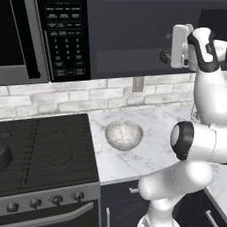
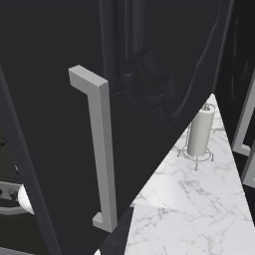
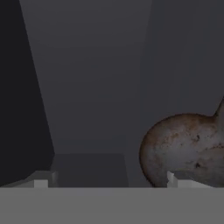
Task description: Open the cabinet and move the ladle to the pot. Then close the cabinet.
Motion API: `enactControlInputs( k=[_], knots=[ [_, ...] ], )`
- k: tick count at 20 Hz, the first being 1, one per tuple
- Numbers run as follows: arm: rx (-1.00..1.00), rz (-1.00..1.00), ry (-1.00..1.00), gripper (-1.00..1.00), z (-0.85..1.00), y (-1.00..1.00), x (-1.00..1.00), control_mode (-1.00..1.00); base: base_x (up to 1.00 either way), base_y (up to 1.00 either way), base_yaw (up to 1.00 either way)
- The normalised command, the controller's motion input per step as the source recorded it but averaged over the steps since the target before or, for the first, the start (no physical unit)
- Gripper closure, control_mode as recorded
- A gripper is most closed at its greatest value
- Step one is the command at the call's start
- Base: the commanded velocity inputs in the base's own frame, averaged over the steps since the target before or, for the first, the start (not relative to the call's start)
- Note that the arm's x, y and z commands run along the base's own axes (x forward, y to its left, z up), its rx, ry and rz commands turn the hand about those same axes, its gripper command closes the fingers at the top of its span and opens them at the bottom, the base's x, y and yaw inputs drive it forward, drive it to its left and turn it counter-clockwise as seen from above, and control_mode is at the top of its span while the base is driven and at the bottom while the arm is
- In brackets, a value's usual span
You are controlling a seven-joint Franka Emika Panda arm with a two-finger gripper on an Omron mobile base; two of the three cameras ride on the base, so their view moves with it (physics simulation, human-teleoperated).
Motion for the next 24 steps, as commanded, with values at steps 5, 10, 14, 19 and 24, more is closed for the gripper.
enactControlInputs(
  k=[5, 10, 14, 19, 24],
  knots=[
    [0.0, -0.09, 0.0, -1.0, -0.12, 0.8, 0.05, -1.0, 0.0, 0.0, 0.0],
    [0.0, -0.11, 0.0, -1.0, -0.02, 0.59, 0.4, -1.0, 0.0, 0.0, 0.0],
    [0.0, -0.07, 0.0, -1.0, 0.0, 0.07, 0.46, -1.0, 0.0, 0.0, 0.0],
    [0.0, -0.07, 0.0, -1.0, 0.0, 0.0, 0.43, -1.0, 0.0, 0.0, 0.0],
    [0.0, -0.06, 0.0, -1.0, 0.0, 0.0, 0.11, -1.0, 0.0, 0.0, 0.0]
  ],
)
